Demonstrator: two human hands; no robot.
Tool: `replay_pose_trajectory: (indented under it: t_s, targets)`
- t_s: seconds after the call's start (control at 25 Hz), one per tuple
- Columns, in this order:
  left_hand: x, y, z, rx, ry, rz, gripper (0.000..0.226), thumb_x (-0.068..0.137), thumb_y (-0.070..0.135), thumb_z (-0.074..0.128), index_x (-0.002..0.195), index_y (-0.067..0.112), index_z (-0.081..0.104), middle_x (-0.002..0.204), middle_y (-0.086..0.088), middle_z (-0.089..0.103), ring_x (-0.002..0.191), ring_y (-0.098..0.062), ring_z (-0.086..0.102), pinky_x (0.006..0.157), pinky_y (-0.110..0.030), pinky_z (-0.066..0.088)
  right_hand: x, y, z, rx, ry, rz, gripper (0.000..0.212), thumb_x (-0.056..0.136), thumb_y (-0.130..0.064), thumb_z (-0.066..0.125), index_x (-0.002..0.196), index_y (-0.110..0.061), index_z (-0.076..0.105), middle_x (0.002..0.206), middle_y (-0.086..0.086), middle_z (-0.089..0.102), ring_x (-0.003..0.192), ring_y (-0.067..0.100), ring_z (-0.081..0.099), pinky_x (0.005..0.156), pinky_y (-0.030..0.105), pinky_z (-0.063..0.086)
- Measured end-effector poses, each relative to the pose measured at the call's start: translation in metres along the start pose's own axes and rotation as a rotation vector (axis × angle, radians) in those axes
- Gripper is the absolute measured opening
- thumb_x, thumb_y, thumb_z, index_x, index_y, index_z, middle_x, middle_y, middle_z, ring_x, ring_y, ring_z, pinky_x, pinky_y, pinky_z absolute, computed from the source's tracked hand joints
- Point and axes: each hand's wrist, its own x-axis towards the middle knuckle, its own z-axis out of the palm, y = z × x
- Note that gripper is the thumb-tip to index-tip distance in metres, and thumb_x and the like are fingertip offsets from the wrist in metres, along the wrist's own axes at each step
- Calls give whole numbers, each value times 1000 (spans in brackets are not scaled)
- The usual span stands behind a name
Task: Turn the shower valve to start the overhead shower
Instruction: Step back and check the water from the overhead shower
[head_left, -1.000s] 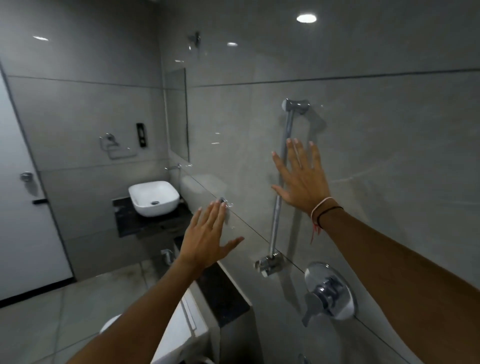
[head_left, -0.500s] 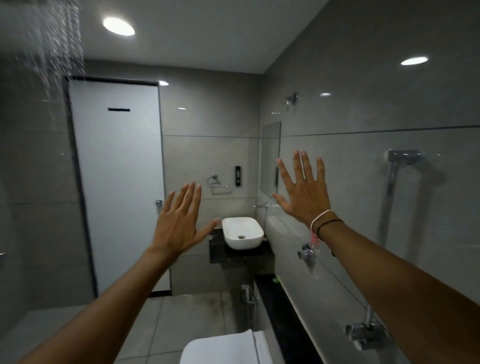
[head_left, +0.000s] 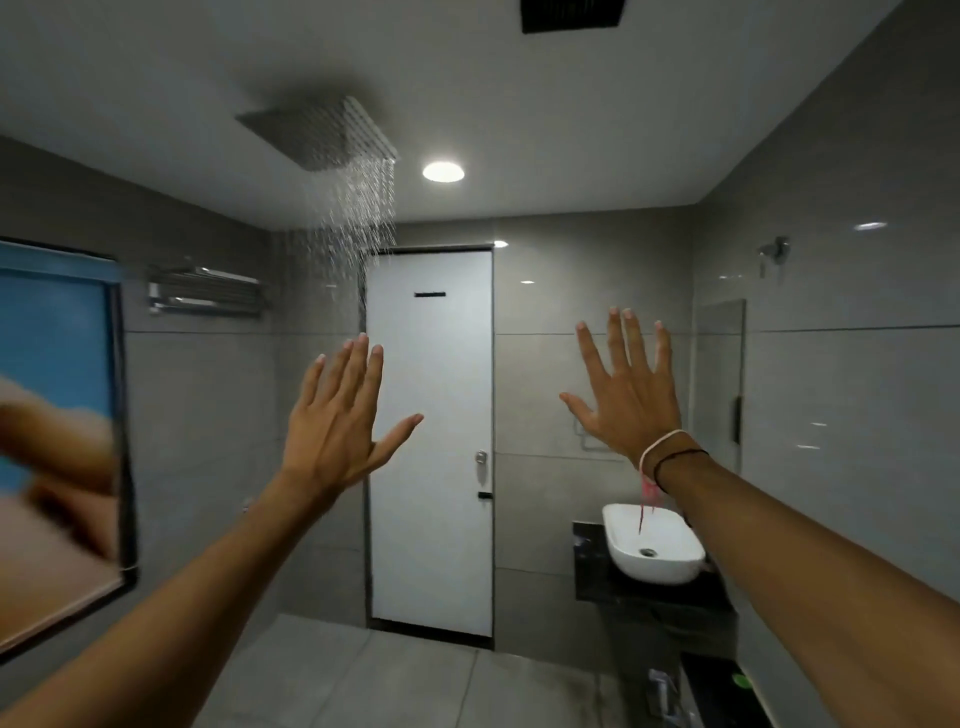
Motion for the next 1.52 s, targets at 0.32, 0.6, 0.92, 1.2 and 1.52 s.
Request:
replay_pose_trajectory:
  t_s: [0.32, 0.6, 0.92, 1.2, 1.52]
  targets:
    - [1, -76, -57, 170, -15, -118, 100, 87, 79, 8, 159, 10, -2, 170, -17, -2, 157, -28, -1, 128, -52, 10, 59, -74, -41, 131, 159, -34, 96, 96, -70, 49, 169, -13, 23, 171, 30, 21, 159, 46, 20, 125, 69, 12]
    - [-14, -114, -84, 237, -25, -174, 102, 85, 81, 3, 159, 11, -3, 169, -16, -4, 157, -28, -3, 129, -50, 3, 77, -120, -61, 213, 211, -90, 95, 97, -71, 44, 170, -15, 22, 172, 29, 17, 160, 46, 16, 127, 68, 12]
    - [-25, -131, -89, 265, -32, -210, 103, 84, 81, 4, 159, 10, -4, 169, -16, -4, 157, -29, -2, 129, -49, 1, 85, -145, -66, 255, 234, -103, 96, 93, -73, 29, 169, -15, 25, 172, 28, 19, 160, 45, 16, 127, 68, 12]
    - [-29, -135, -78, 254, -35, -197, 104, 85, 82, 5, 159, 10, 0, 170, -16, 0, 157, -28, -1, 129, -50, 4, 81, -154, -58, 261, 207, -117, 98, 91, -75, 26, 170, -17, 21, 173, 26, 16, 161, 45, 14, 127, 67, 7]
    - [-31, -137, -73, 268, -31, -201, 103, 86, 81, 6, 159, 9, 1, 170, -16, 2, 157, -28, 1, 128, -48, 1, 80, -158, -52, 269, 203, -130, 99, 91, -75, 28, 169, -16, 25, 173, 27, 18, 160, 45, 15, 126, 66, 6]
